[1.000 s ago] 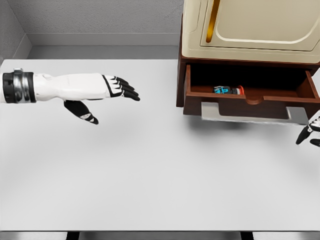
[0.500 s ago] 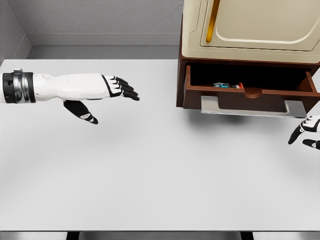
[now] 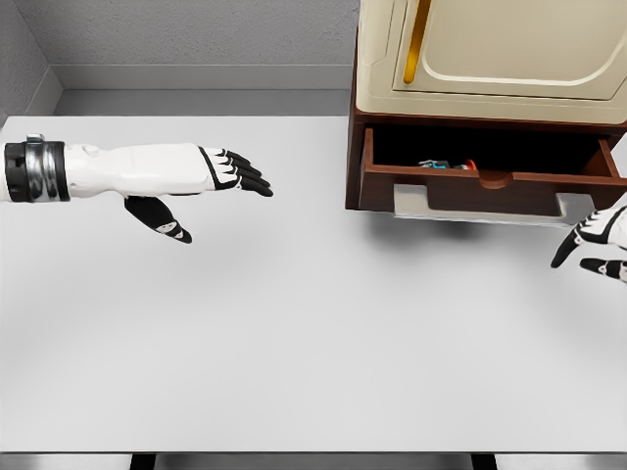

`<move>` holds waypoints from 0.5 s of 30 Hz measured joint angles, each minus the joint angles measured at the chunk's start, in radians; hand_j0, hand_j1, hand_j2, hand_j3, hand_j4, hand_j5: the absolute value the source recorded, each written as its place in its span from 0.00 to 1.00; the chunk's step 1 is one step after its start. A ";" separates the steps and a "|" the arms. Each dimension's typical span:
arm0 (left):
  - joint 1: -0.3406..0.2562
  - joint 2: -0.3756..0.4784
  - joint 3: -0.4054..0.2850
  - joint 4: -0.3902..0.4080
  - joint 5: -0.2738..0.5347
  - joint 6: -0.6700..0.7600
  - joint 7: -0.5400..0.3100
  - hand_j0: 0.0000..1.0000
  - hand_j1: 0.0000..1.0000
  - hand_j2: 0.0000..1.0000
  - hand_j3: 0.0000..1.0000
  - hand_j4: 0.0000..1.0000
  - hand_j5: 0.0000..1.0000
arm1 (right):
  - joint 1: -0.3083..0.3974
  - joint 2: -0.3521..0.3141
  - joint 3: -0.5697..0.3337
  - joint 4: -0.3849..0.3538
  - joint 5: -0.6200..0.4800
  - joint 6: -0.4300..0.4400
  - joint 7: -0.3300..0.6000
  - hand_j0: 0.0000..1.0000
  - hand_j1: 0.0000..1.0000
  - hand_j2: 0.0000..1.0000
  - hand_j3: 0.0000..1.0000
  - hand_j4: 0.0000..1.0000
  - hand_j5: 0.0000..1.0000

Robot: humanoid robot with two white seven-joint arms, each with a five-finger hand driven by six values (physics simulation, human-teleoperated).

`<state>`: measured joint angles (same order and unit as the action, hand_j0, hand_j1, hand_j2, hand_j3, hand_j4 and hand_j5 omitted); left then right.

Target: Put the switch into the drawer with left arm, and close the drawer with right arm

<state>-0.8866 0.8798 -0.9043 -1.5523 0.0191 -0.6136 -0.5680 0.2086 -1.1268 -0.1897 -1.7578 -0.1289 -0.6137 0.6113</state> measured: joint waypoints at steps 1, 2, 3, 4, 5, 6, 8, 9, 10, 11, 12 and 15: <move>0.000 0.000 0.000 0.000 0.000 0.000 0.000 1.00 1.00 1.00 1.00 1.00 1.00 | -0.002 0.000 0.001 0.000 -0.002 0.000 0.000 0.53 0.53 0.53 0.53 0.53 0.53; 0.000 0.000 0.000 0.000 0.000 0.000 0.000 1.00 1.00 1.00 1.00 1.00 1.00 | -0.008 0.000 0.002 0.001 -0.004 0.000 0.000 0.53 0.53 0.53 0.53 0.53 0.53; 0.000 0.000 0.000 0.000 0.000 0.000 0.000 1.00 1.00 1.00 1.00 1.00 1.00 | -0.011 0.000 0.003 0.001 -0.005 0.000 0.000 0.52 0.52 0.52 0.52 0.52 0.52; 0.000 0.000 0.000 0.000 0.000 0.000 0.000 1.00 1.00 1.00 1.00 1.00 1.00 | -0.014 0.001 0.004 0.002 -0.006 0.000 0.000 0.50 0.50 0.50 0.50 0.50 0.50; 0.000 0.000 0.000 0.000 0.000 0.000 0.000 1.00 1.00 1.00 1.00 1.00 1.00 | -0.015 0.001 0.005 0.003 -0.006 0.000 0.000 0.49 0.49 0.49 0.49 0.49 0.49; 0.000 0.000 0.000 0.000 0.000 0.000 0.000 1.00 1.00 1.00 1.00 1.00 1.00 | -0.015 0.001 0.006 0.004 -0.007 0.000 0.000 0.49 0.49 0.49 0.49 0.49 0.49; 0.002 0.000 0.000 0.001 0.000 0.000 0.000 1.00 1.00 1.00 1.00 1.00 1.00 | -0.041 0.001 0.020 0.006 -0.006 0.000 0.000 0.49 0.49 0.49 0.49 0.49 0.49; 0.002 0.000 0.000 0.001 0.000 0.000 0.000 1.00 1.00 1.00 1.00 1.00 1.00 | -0.066 0.001 0.036 0.006 -0.006 0.001 0.000 0.49 0.49 0.49 0.49 0.49 0.49; 0.002 0.000 0.000 0.001 0.000 0.000 0.000 1.00 1.00 1.00 1.00 1.00 1.00 | -0.084 0.002 0.054 0.007 -0.005 0.001 0.000 0.49 0.49 0.49 0.49 0.49 0.49; 0.002 0.000 0.000 0.001 0.000 0.000 0.000 1.00 1.00 1.00 1.00 1.00 1.00 | -0.086 0.002 0.068 0.007 -0.004 0.000 0.000 0.49 0.49 0.49 0.49 0.49 0.49; 0.002 0.000 0.000 0.002 0.000 0.000 0.000 1.00 1.00 1.00 1.00 1.00 1.00 | -0.086 0.003 0.078 0.008 -0.008 0.003 -0.001 0.49 0.49 0.49 0.49 0.49 0.49; 0.002 0.000 0.000 0.005 0.000 0.000 0.000 1.00 1.00 1.00 1.00 1.00 1.00 | -0.089 0.004 0.099 0.013 -0.005 0.003 0.000 0.49 0.49 0.49 0.49 0.49 0.49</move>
<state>-0.8851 0.8798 -0.9043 -1.5471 0.0191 -0.6136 -0.5680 0.1196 -1.1229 -0.0910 -1.7445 -0.1343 -0.6104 0.6116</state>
